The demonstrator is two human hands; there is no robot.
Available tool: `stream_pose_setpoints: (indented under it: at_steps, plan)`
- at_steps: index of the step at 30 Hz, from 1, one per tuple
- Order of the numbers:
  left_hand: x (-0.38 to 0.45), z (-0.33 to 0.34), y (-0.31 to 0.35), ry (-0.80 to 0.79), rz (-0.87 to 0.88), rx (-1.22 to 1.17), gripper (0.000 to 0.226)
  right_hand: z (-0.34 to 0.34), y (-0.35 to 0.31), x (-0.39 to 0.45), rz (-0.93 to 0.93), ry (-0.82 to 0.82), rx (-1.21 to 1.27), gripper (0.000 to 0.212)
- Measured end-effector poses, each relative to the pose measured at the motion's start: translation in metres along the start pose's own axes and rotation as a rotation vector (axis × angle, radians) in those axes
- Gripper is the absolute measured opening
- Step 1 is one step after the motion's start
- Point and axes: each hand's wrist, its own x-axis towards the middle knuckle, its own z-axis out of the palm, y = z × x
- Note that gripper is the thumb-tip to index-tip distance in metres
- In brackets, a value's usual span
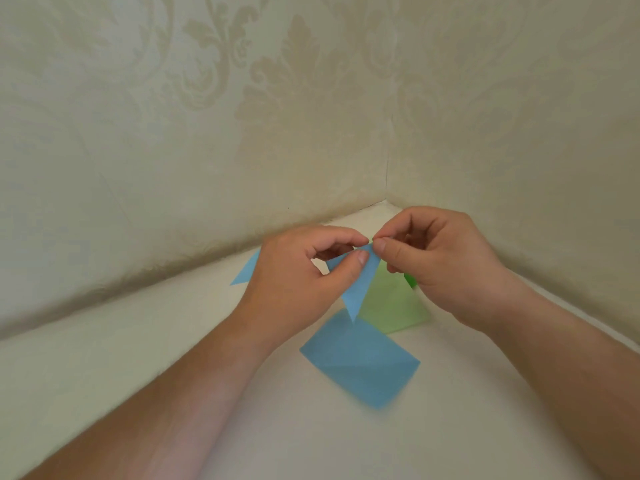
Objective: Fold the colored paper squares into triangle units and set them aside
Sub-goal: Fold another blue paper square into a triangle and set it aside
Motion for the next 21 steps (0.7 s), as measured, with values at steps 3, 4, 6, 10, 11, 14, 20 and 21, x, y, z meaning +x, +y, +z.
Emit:
stream_pose_setpoints:
  at_steps: [3, 4, 6, 10, 11, 14, 20, 21]
  plan:
    - [0.003, -0.001, -0.002, 0.013, -0.030, -0.069, 0.019, 0.002, 0.001, 0.001, 0.005, 0.033, 0.019, 0.018]
    - [0.005, -0.002, -0.002, 0.022, -0.051, -0.087, 0.020, 0.003, 0.002, 0.001, 0.001, 0.040, 0.018, 0.020]
    - [0.008, -0.003, -0.002, 0.038, -0.089, -0.111, 0.019, 0.004, 0.002, 0.001, -0.006, 0.043, 0.018, 0.021]
    - [0.010, -0.005, -0.004, 0.076, -0.160, -0.145, 0.013, 0.004, 0.001, 0.002, -0.003, 0.096, 0.056, 0.024]
    - [0.012, -0.006, -0.005, 0.077, -0.178, -0.144, 0.013, 0.003, 0.001, 0.003, -0.003, 0.117, 0.066, 0.023]
    - [0.015, -0.012, -0.009, 0.066, -0.227, -0.146, 0.017, -0.001, 0.001, 0.005, 0.010, 0.165, 0.089, 0.022]
    - [0.016, -0.010, -0.015, 0.134, -0.247, -0.305, 0.010, -0.005, 0.001, 0.007, 0.039, 0.199, 0.132, 0.017]
    - [0.015, -0.009, -0.013, 0.107, -0.240, -0.333, 0.004, -0.004, 0.001, 0.007, 0.047, 0.183, 0.122, 0.019]
